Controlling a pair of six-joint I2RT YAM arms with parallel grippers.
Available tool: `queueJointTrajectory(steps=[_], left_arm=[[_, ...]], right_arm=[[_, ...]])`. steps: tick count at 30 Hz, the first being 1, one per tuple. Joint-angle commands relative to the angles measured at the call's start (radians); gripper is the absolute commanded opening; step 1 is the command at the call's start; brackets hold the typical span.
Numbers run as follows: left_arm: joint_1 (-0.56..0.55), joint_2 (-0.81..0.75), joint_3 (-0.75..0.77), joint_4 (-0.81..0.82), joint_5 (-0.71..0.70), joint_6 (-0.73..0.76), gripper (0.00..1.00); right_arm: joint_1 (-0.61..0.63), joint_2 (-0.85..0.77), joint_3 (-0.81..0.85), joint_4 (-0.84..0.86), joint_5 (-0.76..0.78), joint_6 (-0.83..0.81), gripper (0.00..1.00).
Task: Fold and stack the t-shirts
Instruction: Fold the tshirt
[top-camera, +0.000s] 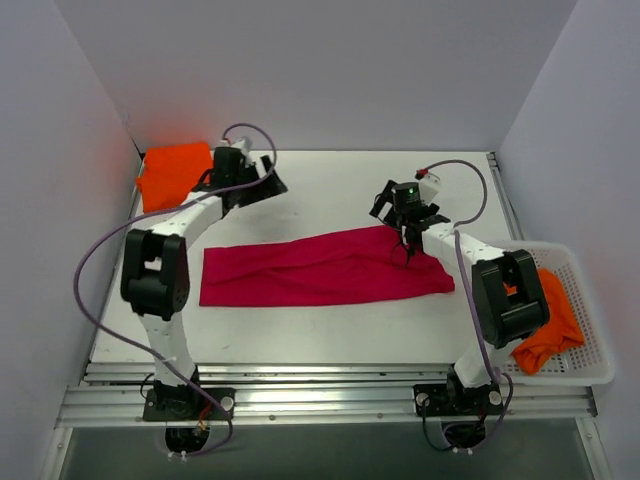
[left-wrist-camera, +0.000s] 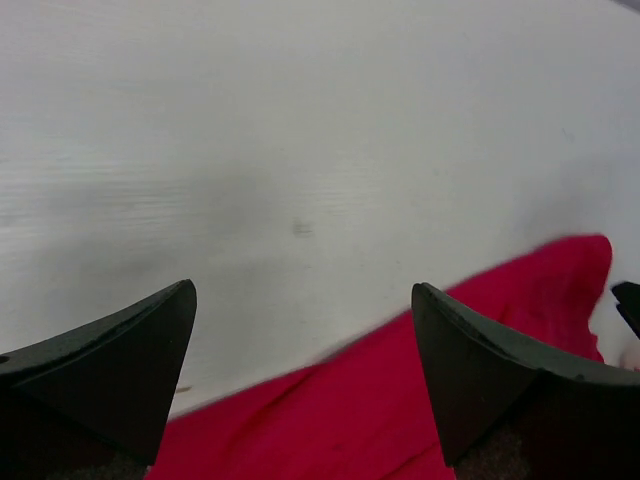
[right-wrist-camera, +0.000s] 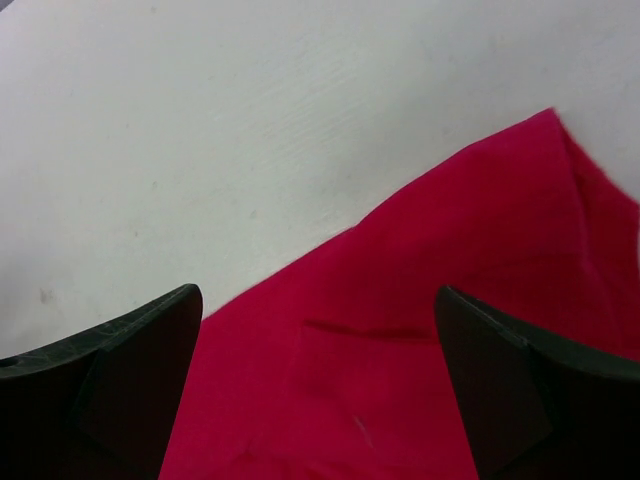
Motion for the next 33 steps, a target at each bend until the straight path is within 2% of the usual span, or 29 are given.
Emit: queueJointTrajectory(steps=[1,2,9,13,16,18,19,26,33], left_arm=[[-0.121,0.150,0.177,0.050,0.290,0.085,0.98],[-0.140,0.175,0.199,0.058,0.344,0.088,0.98],[-0.217,0.313,0.328,0.101,0.399,0.048,1.00],[-0.235,0.342,0.331,0.139,0.416,0.028,1.00],[-0.250,0.358,0.339,0.138,0.418,0.030,1.00],[-0.255,0.362,0.342,0.138,0.418,0.037,1.00],[-0.257,0.364,0.339,0.135,0.418,0.040,0.95],[-0.257,0.361,0.307,0.139,0.413,0.068,0.95],[-0.257,0.374,0.299,0.139,0.421,0.068,0.94]], right_arm=[[0.042,-0.038,-0.046,0.061,0.009,0.037,0.97],[0.051,-0.058,-0.059,0.066,0.012,0.038,0.96],[0.088,-0.141,-0.142,0.045,0.021,0.034,0.91],[0.091,-0.155,-0.199,0.067,0.050,0.028,0.85],[0.090,-0.118,-0.194,0.081,0.052,0.020,0.75],[0.091,-0.076,-0.188,0.101,0.048,0.021,0.72],[0.091,-0.063,-0.188,0.112,0.043,0.024,0.71],[0.090,0.077,-0.139,0.144,0.037,0.018,0.44],[0.090,0.109,-0.132,0.150,0.040,0.014,0.41]])
